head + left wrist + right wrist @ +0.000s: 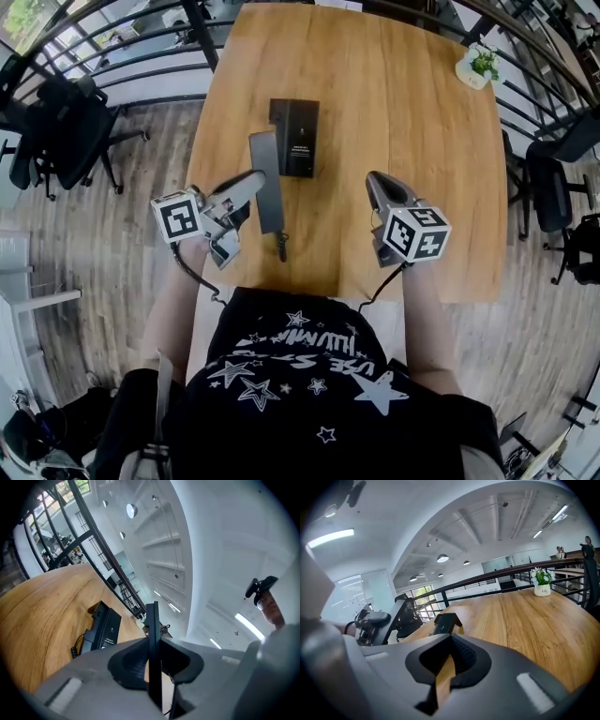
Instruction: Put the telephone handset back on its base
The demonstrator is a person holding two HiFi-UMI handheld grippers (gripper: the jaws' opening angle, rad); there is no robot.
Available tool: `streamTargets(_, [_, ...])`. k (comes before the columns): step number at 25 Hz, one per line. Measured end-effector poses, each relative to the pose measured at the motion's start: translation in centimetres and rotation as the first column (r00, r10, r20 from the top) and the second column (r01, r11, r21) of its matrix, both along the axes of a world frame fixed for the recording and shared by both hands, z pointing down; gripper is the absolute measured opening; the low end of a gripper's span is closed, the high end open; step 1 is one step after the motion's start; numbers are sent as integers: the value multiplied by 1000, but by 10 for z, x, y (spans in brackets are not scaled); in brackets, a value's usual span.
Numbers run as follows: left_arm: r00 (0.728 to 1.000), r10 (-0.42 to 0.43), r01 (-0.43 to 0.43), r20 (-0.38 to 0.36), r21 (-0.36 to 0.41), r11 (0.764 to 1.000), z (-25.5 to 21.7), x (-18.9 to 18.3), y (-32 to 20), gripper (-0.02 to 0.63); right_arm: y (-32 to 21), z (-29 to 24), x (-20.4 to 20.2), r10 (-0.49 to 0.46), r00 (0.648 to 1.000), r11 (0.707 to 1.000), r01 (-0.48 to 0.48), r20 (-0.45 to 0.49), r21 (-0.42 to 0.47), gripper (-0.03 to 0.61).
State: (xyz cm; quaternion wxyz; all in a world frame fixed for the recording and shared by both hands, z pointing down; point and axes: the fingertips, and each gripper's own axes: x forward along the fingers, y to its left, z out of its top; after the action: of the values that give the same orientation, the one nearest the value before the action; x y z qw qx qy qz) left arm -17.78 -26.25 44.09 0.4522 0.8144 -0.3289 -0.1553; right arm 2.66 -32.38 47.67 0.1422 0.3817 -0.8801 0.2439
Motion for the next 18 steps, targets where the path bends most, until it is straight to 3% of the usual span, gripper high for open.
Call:
streamTargets(6, [997,80,-81,22,16,997,4,-11,-36,83,-18,0,-21,32,999,999,-32,-22,-8,2])
streamTargets(13, [995,89,-89,35,13,996,28,-21,-53,83,-16,16,-32,50,998,998,-51,-47,-32,2])
streamTargets(18, [987,142,-143,82,6,990,52,-27,-78,83,-26,23,-44,67,996,996,-71,-62,-61,2])
